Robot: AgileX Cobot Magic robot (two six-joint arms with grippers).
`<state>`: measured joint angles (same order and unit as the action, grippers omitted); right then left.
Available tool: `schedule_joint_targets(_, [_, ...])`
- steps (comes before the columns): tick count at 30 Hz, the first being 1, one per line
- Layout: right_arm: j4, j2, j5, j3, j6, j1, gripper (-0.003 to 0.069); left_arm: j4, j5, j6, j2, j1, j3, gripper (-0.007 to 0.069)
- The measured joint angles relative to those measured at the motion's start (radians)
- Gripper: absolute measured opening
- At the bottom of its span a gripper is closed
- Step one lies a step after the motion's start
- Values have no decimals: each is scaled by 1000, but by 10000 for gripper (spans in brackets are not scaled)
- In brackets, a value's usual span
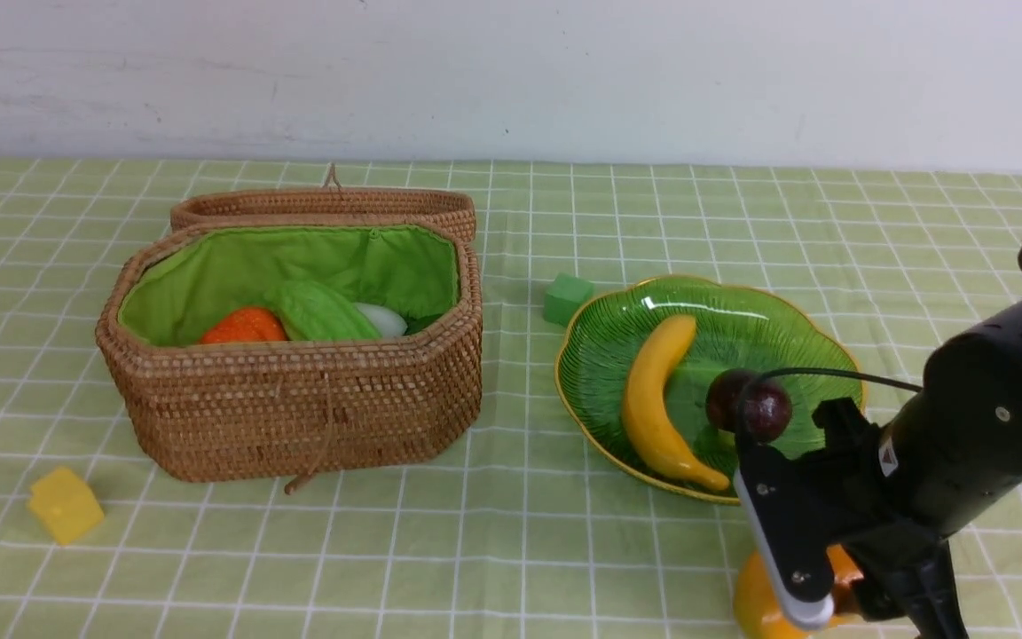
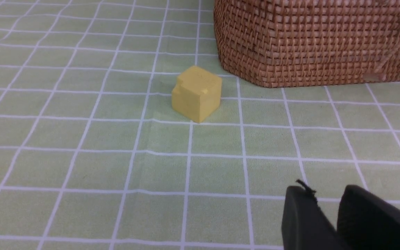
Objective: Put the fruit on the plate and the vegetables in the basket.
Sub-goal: Use the right arm to grab a mango and put it into the right plate
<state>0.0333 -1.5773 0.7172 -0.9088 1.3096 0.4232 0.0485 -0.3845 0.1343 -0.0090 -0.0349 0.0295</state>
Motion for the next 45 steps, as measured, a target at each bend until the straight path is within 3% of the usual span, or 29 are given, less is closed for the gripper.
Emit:
schedule_joint_targets(3, [-26, 22, 19, 10, 0, 4, 468, -1, 0, 0, 0, 0, 0, 165])
schedule_joint_targets(5, [-39, 36, 37, 12, 0, 6, 409, -1, 0, 0, 0, 0, 0, 165])
schedule_joint_targets(6, [-46, 43, 41, 12, 0, 6, 360, -1, 0, 0, 0, 0, 0, 165])
schedule_joint_targets(8, [-75, 53, 43, 12, 0, 7, 167, -1, 0, 0, 0, 0, 0, 165])
schedule_joint_targets(10, [-104, 58, 47, 12, 2, 9, 35, -1, 0, 0, 0, 0, 0, 165])
schedule_joint_targets(12, [-122, 60, 51, 13, 9, 9, -7, -1, 0, 0, 0, 0, 0, 165])
schedule_joint_targets(16, [-132, 61, 54, 13, 17, 9, -11, -1, 0, 0, 0, 0, 0, 165])
schedule_joint_targets(19, [-140, 61, 54, 13, 3, 9, 18, -1, 0, 0, 0, 0, 0, 165])
schedule_joint_targets(24, [-145, 74, 69, 18, -65, 9, 177, -1, 0, 0, 0, 0, 0, 165])
schedule_joint_targets(27, [-147, 106, 83, 23, -126, 9, 426, -1, 0, 0, 0, 0, 0, 165])
schedule_joint_targets(30, [-147, 129, 74, 23, -182, 9, 617, -1, 0, 0, 0, 0, 0, 165])
schedule_joint_targets(31, [-146, 131, 64, 23, -201, 9, 647, -1, 0, 0, 0, 0, 0, 165])
schedule_joint_targets(45, [-40, -35, -60, 27, -235, 9, 666, -1, 0, 0, 0, 0, 0, 179])
